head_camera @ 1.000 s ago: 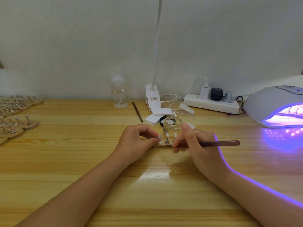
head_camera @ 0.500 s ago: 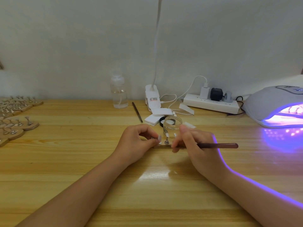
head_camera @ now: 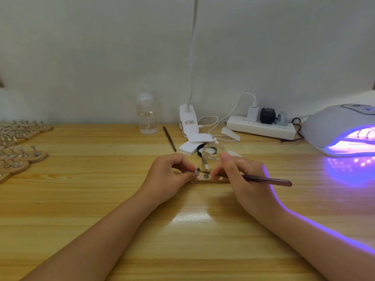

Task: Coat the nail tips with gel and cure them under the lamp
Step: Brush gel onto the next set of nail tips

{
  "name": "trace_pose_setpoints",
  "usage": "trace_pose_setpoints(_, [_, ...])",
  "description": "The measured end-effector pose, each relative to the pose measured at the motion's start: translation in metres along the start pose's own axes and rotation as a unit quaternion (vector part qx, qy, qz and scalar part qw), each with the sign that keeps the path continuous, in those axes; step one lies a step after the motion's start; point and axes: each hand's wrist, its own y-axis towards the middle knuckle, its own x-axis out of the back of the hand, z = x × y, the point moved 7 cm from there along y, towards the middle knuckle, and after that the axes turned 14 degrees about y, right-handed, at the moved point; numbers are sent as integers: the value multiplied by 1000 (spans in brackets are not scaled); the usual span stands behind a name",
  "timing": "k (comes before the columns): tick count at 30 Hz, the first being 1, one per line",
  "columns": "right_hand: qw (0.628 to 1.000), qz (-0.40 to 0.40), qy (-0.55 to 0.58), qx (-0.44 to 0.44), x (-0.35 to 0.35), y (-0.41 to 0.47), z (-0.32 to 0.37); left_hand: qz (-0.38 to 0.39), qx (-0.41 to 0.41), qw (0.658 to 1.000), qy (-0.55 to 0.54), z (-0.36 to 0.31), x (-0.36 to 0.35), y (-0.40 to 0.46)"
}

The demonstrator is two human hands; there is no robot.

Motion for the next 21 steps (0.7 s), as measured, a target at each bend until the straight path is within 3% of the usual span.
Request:
trace_pose_setpoints(3, [999, -7, 34, -11, 0, -1, -2, 1, 2, 1000, -1, 1, 0, 0])
trace_pose_setpoints(7, [1000, 0, -5, 11, -1, 1, 2, -1, 1, 1000, -4, 1, 0, 0])
trace_pose_setpoints(11, [999, -10, 50, -6, 0, -1, -1, -3, 2, 1000, -5, 2, -1, 1])
trace_pose_setpoints(15, [1000, -4, -17, 13, 1, 1, 2, 1, 1, 1000, -8, 2, -1, 0])
trace_pose_setpoints(19, [999, -5, 44, -10, -1, -1, -1, -3, 2, 1000, -9, 2, 0, 0])
trace_pose_setpoints(21, [1000, -10, 22, 3, 1, 0, 1, -4, 0, 1000, -9, 1, 0, 1])
